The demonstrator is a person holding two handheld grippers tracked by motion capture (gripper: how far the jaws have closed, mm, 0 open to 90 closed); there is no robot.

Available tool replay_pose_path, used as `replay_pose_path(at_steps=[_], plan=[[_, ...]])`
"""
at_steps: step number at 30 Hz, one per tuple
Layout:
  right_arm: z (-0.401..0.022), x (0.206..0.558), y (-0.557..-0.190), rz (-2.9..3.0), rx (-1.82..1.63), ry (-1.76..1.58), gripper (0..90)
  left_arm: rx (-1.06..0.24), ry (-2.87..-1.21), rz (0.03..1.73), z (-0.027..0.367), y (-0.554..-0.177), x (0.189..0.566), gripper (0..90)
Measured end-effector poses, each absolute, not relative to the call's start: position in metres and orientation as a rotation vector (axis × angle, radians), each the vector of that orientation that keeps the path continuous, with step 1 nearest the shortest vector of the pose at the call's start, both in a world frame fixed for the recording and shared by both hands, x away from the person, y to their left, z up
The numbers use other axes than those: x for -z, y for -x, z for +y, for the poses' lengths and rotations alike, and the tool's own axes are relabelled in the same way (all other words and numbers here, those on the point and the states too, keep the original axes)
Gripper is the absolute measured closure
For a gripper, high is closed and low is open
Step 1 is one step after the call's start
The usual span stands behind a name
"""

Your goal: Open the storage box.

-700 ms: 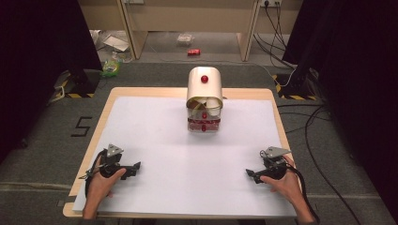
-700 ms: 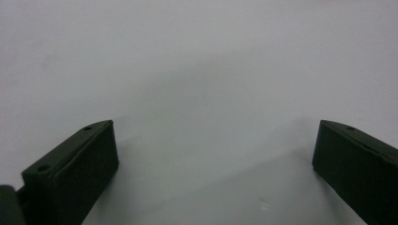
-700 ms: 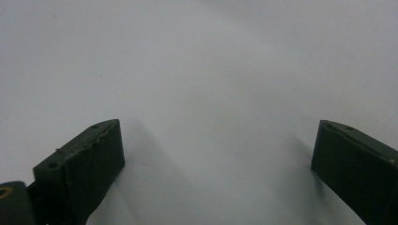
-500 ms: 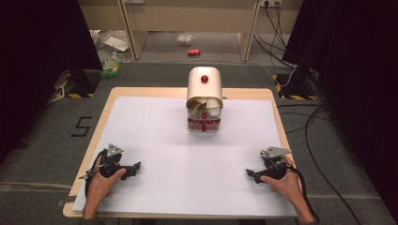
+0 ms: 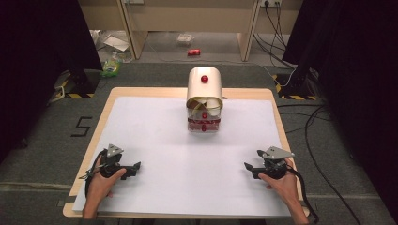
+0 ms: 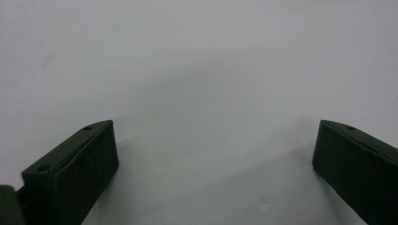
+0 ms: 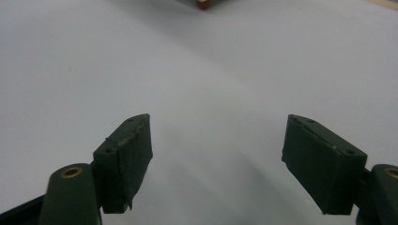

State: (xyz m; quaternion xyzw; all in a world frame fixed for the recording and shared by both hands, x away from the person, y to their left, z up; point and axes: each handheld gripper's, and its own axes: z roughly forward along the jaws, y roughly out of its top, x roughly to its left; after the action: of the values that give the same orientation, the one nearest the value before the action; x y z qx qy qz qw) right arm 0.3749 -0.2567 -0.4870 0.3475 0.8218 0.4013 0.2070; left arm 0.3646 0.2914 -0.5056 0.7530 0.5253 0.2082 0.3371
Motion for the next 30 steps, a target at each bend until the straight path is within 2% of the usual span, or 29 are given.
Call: replay_pose_path(at_steps=[9,30], plan=[[-0.257,0.477,-0.371,2.134,-1.185,-1.045,28.3,-0.546,-1.966,1.371,0.291,-0.365,0.506,0.0],[-0.206,0.466,-0.370,2.037,-1.219,-0.996,32.7,-0.550,-1.968,1.370,0.291,-0.364,0.506,0.0]])
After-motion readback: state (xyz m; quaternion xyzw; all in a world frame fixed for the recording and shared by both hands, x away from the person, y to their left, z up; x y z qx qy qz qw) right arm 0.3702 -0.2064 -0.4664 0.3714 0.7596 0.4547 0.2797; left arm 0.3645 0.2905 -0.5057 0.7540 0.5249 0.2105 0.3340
